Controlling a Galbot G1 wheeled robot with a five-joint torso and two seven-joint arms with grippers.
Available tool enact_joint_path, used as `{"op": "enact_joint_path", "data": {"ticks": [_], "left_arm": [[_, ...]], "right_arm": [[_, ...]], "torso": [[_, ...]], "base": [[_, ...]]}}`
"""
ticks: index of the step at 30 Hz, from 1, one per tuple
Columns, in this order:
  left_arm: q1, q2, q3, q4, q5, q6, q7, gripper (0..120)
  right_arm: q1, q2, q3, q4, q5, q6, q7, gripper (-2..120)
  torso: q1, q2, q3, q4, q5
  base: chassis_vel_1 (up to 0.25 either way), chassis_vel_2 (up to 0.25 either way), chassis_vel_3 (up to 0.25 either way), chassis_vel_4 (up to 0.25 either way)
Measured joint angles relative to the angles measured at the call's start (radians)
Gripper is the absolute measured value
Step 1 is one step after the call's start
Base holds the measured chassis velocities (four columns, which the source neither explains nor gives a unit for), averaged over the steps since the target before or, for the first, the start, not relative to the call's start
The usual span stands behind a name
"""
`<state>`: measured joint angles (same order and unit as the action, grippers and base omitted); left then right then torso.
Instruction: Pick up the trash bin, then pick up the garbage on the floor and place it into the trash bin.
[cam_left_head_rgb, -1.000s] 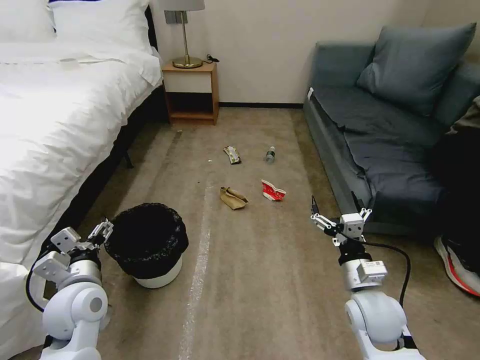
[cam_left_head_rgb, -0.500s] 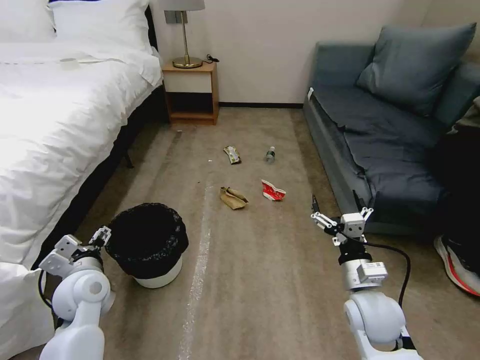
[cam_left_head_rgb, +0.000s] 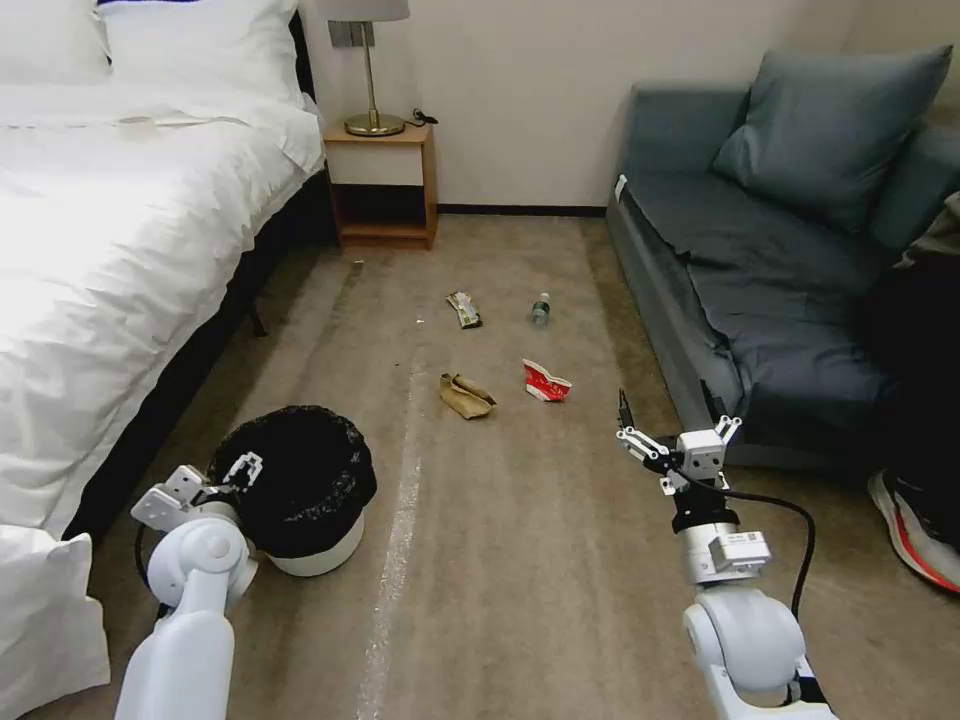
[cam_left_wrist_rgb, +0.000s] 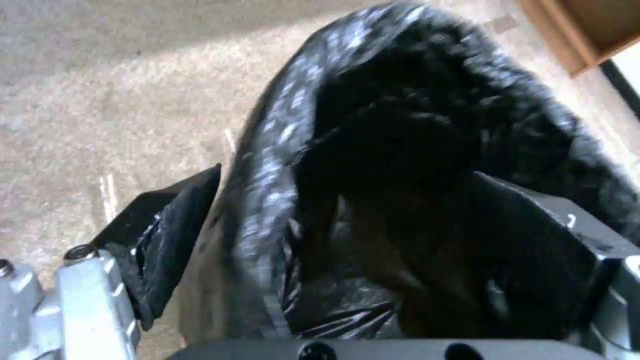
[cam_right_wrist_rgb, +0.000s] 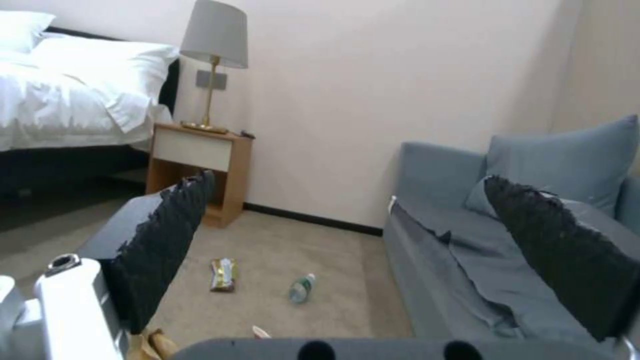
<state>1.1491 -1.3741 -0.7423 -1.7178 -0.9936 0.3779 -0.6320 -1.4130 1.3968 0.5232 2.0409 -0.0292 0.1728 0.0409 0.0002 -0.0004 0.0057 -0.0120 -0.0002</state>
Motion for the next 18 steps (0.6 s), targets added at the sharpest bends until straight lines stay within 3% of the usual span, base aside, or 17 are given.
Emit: {"op": "enact_joint_path", "data": {"ticks": [6, 10, 15, 17, 18], "left_arm": [[-0.002, 0.007, -0.014, 0.041, 0.013, -0.016, 0.036, 90], [0.006, 0.009, -0.018, 0.046, 0.014, -0.020, 0.053, 71], [0.011, 0.005, -0.017, 0.044, 0.017, -0.022, 0.056, 57], [0.015, 0.003, -0.015, 0.039, 0.019, -0.022, 0.057, 46], [0.015, 0.003, -0.015, 0.039, 0.019, -0.022, 0.057, 46]], "right_arm": [[0.000, 0.003, -0.006, -0.010, -0.001, 0.012, 0.000, 100], [0.000, 0.004, -0.009, -0.011, -0.001, 0.018, 0.000, 100], [0.000, 0.004, -0.008, -0.003, 0.000, 0.018, 0.000, 100], [-0.001, 0.004, -0.008, -0.001, 0.000, 0.019, 0.000, 100], [-0.001, 0.004, -0.008, -0.001, 0.000, 0.019, 0.000, 100]], "torso": [[0.000, 0.000, 0.000, 0.0002, 0.0003], [0.000, 0.000, 0.000, 0.0002, 0.0004], [0.000, 0.000, 0.000, 0.0002, 0.0003], [0.000, 0.000, 0.000, 0.0002, 0.0002], [0.000, 0.000, 0.000, 0.0002, 0.0002]], "base": [[0.000, 0.000, 0.000, 0.000], [0.000, 0.000, 0.000, 0.000], [0.000, 0.000, 0.000, 0.000], [0.000, 0.000, 0.000, 0.000], [0.000, 0.000, 0.000, 0.000]]}}
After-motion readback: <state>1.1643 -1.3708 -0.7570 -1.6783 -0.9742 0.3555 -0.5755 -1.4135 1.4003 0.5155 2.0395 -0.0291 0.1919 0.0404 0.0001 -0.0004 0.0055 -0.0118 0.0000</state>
